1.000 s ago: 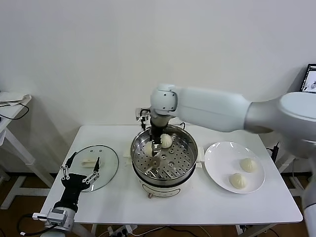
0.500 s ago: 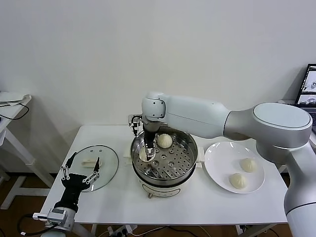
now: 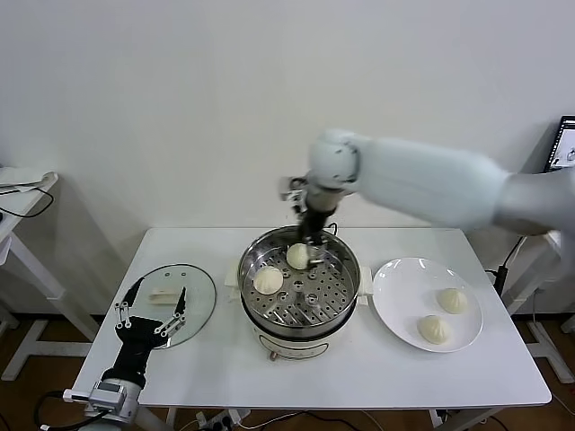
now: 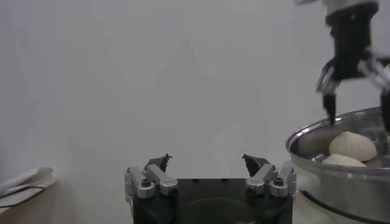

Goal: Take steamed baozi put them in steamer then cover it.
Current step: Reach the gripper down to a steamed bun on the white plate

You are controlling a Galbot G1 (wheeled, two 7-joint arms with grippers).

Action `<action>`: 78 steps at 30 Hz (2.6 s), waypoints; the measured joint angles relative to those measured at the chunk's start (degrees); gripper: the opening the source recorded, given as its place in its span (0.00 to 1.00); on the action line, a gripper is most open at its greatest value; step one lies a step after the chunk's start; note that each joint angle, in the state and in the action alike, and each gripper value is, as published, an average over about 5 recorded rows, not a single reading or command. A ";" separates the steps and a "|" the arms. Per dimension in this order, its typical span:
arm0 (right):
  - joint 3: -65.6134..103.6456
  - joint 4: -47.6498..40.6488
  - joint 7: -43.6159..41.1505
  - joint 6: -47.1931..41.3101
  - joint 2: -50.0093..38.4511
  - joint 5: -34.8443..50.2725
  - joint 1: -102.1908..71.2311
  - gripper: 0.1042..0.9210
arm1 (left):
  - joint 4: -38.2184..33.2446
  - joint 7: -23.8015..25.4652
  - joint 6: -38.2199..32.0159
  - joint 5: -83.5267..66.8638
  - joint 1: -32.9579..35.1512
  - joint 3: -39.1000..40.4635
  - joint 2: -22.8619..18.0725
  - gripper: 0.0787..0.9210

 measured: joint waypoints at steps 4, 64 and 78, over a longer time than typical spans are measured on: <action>1.11 3.23 -2.11 2.21 -8.40 -2.99 -0.55 0.88 | -0.37 -0.04 -0.02 0.37 0.42 0.25 -0.08 0.88; 44.17 -8.12 -3.67 14.05 -20.26 -38.16 -53.29 0.72 | -0.12 -0.63 -0.48 2.42 1.00 1.83 -1.38 0.88; 41.91 -6.38 -4.69 14.14 -22.55 -35.50 -49.80 0.69 | 0.07 -0.61 -0.58 2.60 1.03 1.80 -1.38 0.88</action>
